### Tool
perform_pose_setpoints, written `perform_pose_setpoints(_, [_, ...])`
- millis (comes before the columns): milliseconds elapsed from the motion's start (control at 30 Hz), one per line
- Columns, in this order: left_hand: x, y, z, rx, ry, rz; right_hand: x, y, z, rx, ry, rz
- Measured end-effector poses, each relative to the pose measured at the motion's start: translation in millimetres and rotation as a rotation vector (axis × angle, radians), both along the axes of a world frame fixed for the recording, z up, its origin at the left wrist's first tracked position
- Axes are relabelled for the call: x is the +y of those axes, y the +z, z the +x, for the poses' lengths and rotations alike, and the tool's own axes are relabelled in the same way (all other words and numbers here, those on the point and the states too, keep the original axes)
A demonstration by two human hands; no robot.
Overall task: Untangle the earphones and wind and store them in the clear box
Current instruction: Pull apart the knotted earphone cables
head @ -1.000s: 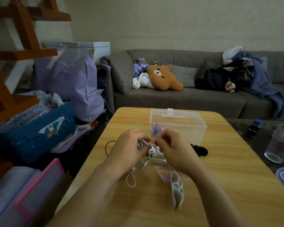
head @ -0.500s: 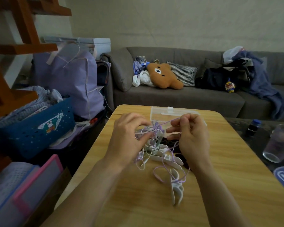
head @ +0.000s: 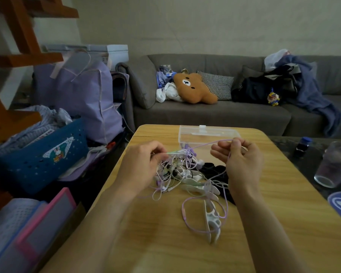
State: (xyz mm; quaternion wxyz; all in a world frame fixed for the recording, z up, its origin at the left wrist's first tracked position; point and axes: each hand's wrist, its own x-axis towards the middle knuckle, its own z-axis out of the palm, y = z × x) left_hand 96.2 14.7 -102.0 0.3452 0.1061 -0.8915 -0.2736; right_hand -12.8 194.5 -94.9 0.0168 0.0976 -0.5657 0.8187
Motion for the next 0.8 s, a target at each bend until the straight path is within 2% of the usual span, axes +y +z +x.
perform_pose_setpoints(133, [3.3, 1.8, 1.0, 0.046, 0.04, -0.093, -5.2, 0.2, 3.9, 0.042, 0.111, 0.137])
perform_pose_setpoints(267, [31.6, 4.7, 2.6, 0.116, -0.121, -0.134, -6.5, 5.7, 9.3, 0.061, 0.269, 0.142])
perform_pose_setpoints(433, [45.1, -4.8, -3.2, 0.033, -0.115, -0.054, -3.0, 11.5, 12.0, 0.004, 0.383, 0.019])
perform_pose_setpoints(600, [43.5, -12.0, -9.8, -0.045, -0.019, 0.125, -3.1, 13.6, 14.8, -0.044, 0.456, -0.069])
perform_pose_setpoints(800, [42.6, -13.4, -13.8, -0.105, -0.013, 0.143, -5.1, 15.1, 15.9, -0.054, 0.518, -0.118])
